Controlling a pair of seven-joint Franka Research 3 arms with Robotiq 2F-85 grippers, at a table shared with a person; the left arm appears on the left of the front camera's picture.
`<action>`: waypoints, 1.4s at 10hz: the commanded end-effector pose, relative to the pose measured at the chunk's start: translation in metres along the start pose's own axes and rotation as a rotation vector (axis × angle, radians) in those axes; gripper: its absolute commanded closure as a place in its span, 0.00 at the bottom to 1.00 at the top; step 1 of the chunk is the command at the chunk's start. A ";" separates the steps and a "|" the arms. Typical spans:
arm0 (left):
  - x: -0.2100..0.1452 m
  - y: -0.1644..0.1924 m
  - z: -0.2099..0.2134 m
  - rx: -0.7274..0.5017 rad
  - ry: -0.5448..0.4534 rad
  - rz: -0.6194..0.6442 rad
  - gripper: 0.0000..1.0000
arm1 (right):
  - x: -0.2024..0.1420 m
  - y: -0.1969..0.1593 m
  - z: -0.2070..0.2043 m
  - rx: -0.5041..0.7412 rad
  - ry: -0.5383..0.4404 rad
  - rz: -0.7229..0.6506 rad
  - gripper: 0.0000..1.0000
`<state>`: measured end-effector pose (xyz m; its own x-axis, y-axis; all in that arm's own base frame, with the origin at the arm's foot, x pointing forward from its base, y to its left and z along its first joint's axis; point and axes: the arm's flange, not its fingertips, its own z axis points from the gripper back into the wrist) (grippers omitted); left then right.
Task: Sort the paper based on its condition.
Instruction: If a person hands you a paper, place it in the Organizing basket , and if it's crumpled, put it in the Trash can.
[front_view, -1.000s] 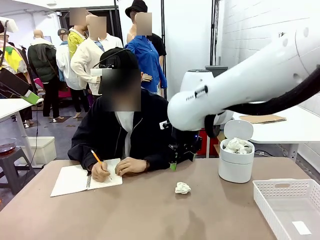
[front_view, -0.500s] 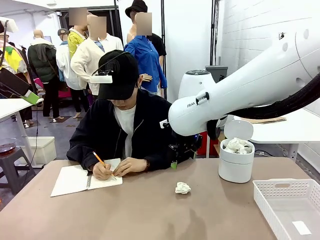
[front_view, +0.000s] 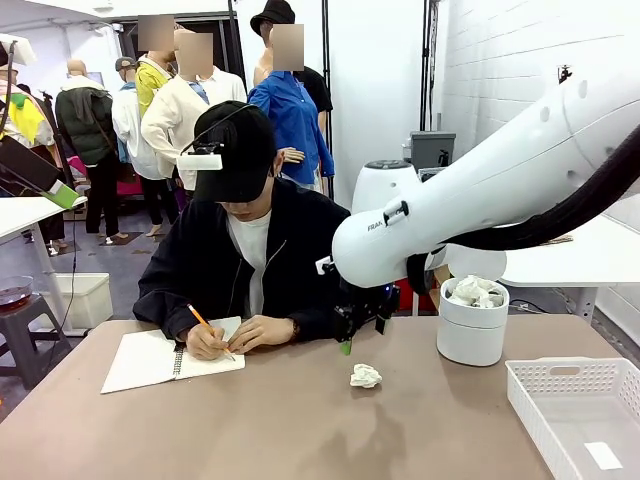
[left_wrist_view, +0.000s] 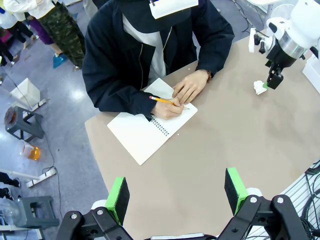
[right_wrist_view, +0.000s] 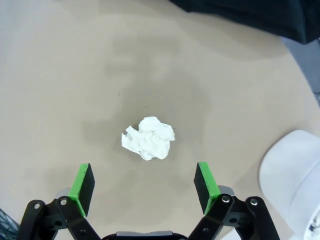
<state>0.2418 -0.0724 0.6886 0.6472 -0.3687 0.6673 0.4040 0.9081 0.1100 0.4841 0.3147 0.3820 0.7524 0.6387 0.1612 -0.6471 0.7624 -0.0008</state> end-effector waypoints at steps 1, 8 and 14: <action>0.000 0.001 0.000 0.010 0.002 0.002 0.00 | 0.005 0.003 -0.015 0.017 0.010 0.020 0.00; 0.000 0.001 0.000 0.010 0.002 0.002 0.00 | 0.001 0.002 -0.080 0.024 0.110 0.058 0.00; 0.000 0.001 0.000 0.010 0.002 0.002 0.00 | 0.013 -0.008 -0.091 -0.021 0.101 0.042 0.00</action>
<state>0.2418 -0.0724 0.6886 0.6472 -0.3687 0.6673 0.4040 0.9081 0.1100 0.5026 0.3236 0.3007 0.7327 0.6789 0.0481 -0.6802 0.7329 0.0161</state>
